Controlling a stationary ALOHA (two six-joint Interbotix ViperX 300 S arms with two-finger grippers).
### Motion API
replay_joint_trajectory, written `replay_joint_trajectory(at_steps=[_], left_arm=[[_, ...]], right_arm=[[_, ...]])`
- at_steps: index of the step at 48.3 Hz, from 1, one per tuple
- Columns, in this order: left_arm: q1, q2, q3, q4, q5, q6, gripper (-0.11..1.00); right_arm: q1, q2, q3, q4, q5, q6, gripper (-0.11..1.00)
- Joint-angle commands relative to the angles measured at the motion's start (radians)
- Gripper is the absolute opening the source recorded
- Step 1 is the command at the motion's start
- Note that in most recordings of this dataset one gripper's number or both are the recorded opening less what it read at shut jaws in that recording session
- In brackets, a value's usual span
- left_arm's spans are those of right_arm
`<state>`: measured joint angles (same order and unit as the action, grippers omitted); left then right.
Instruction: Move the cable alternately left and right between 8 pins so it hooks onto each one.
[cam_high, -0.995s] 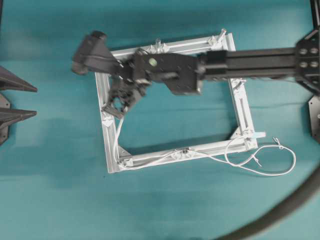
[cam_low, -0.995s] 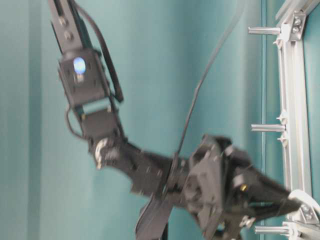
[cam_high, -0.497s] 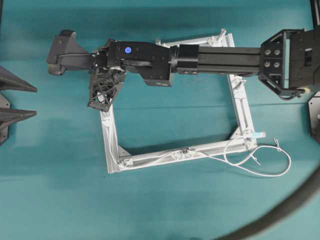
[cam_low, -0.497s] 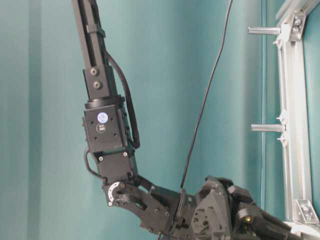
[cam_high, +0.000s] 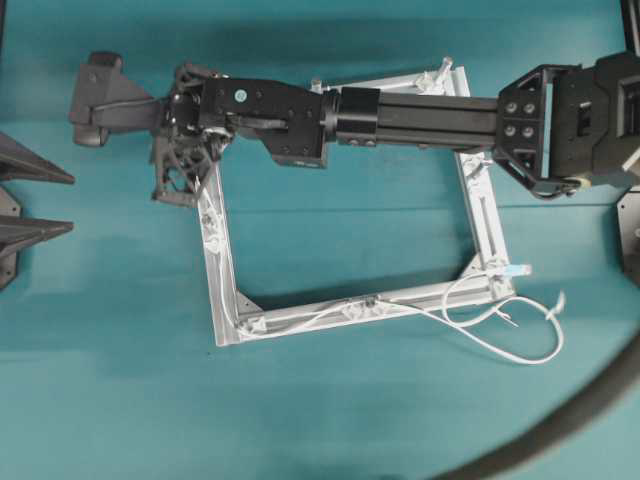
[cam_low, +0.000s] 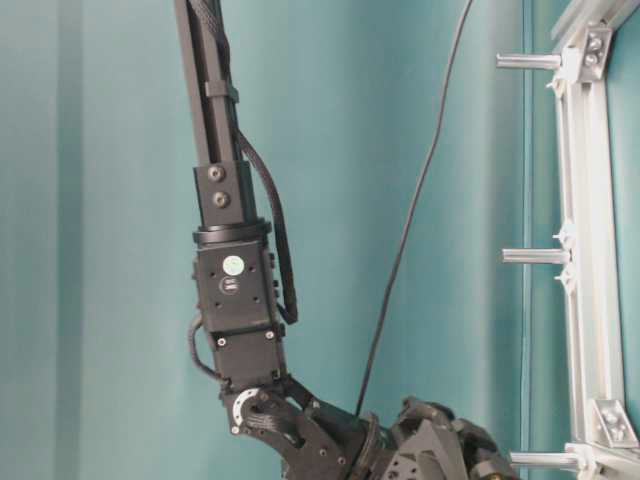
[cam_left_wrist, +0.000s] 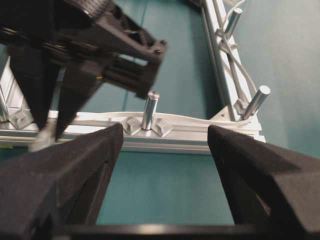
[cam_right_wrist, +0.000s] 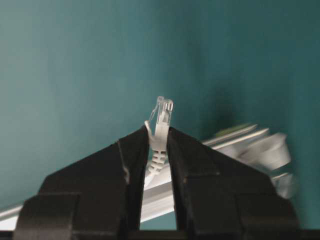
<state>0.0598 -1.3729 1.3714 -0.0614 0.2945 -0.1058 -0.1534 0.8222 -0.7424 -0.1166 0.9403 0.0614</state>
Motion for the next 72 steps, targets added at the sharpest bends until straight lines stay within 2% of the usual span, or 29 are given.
replay_joint_trajectory(at_steps=[1,5,12,26,30,35,42,48,51,60,67,72], left_arm=[[-0.003,0.008,-0.011,0.003,-0.006,-0.009,0.78],[-0.003,0.008,-0.011,0.002,-0.006,-0.009,0.78],[-0.002,0.006,-0.011,0.002,-0.006,-0.009,0.78],[-0.003,0.008,-0.011,0.002,-0.006,-0.009,0.78],[-0.003,0.008,-0.011,0.002,-0.006,-0.009,0.78],[-0.003,0.006,-0.009,0.002,-0.006,-0.009,0.78],[-0.003,0.008,-0.011,0.002,-0.006,-0.009,0.78],[-0.003,0.008,-0.011,0.002,-0.006,-0.009,0.78],[-0.003,0.008,-0.011,0.002,-0.006,-0.009,0.78],[-0.003,0.008,-0.011,0.002,-0.006,-0.009,0.78],[-0.003,0.008,-0.011,0.002,-0.006,-0.009,0.78],[-0.003,0.006,-0.011,0.003,-0.006,-0.009,0.78]], right_arm=[[-0.011,-0.029,-0.035,-0.063,-0.04,0.006,0.14],[-0.02,-0.028,-0.035,-0.123,-0.064,0.044,0.14],[-0.048,-0.018,-0.035,-0.202,-0.129,0.17,0.14],[-0.084,0.005,-0.035,-0.247,-0.166,0.336,0.14],[-0.086,0.005,-0.035,-0.276,-0.161,0.393,0.14],[-0.084,0.005,-0.035,-0.359,-0.143,0.482,0.14],[-0.069,-0.003,-0.034,-0.511,-0.1,0.615,0.14],[-0.049,-0.009,-0.032,-0.617,-0.078,0.683,0.14],[-0.044,-0.014,-0.028,-0.649,-0.066,0.712,0.14],[-0.041,-0.041,0.034,-0.676,-0.043,0.807,0.14],[-0.028,-0.074,0.101,-0.699,-0.08,0.839,0.14],[-0.015,-0.1,0.152,-0.739,-0.074,0.868,0.14]])
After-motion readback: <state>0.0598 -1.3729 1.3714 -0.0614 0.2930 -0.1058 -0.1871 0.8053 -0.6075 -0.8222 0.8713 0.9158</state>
